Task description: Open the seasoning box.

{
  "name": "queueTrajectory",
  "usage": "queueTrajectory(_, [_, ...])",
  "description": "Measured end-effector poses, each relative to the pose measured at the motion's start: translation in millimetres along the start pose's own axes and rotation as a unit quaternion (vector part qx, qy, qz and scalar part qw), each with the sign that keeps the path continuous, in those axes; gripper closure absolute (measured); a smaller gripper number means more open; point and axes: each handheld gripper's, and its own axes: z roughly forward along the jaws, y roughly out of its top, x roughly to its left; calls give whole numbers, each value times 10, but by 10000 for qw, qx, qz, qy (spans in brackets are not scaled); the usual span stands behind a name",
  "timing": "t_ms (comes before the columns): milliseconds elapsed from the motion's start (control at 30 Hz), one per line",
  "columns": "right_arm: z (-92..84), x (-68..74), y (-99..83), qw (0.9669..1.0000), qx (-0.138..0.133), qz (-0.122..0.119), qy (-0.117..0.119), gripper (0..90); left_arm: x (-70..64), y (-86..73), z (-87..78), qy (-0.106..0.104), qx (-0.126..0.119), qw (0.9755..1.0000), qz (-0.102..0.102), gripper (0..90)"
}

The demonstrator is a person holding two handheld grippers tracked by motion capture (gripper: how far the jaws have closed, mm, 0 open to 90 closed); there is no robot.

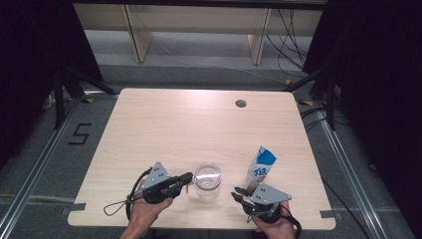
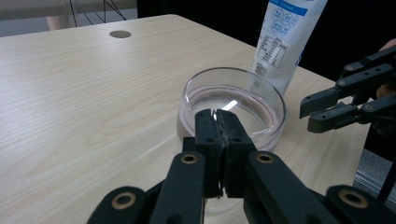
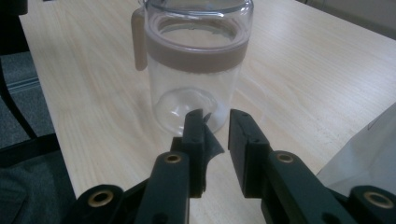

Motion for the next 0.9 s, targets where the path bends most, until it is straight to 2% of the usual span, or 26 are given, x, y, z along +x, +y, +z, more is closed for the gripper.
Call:
queueTrajectory(200, [61,7,26,10000,-53,-20,-10,835,-8,-12,5,1,-62,10000,1,871])
queueTrajectory(267, [80,10,41,10000,-51,-28,-40,836,-10,-5,-1,33,-23,9999,136,871])
queueTrajectory(333, [112,10,50,10000,-30,-87,-15,837,-9,-10,-2,35,-38,9999,124,871])
queueTrajectory(400, [142,13,53,10000,-41,-42,-54,842,-9,-13,-4,47,-33,9999,141,871])
queueTrajectory(467, [159,-2,76,9999,-47,-71,-59,847,3,-24,0,-10,-75,9999,115,873])
queueTrajectory(633, [202,-16,108,9998,-155,-61,-112,852,3,-25,-10,32,-36,9999,91,871])
queueTrajectory(733, [220,-14,140,9997,-162,-159,-70,859,1,-29,-13,31,-32,10000,85,870])
queueTrajectory(767, [220,0,155,9997,-205,-107,-97,860,0,-28,-13,19,-30,10000,76,871])
queueTrajectory(867, [216,0,206,9993,-244,-286,-78,869,9,-34,-1,-44,-90,9999,33,871])
queueTrajectory(900, [226,4,221,9991,-310,-241,-131,872,8,-34,-2,-41,-87,9999,33,871])
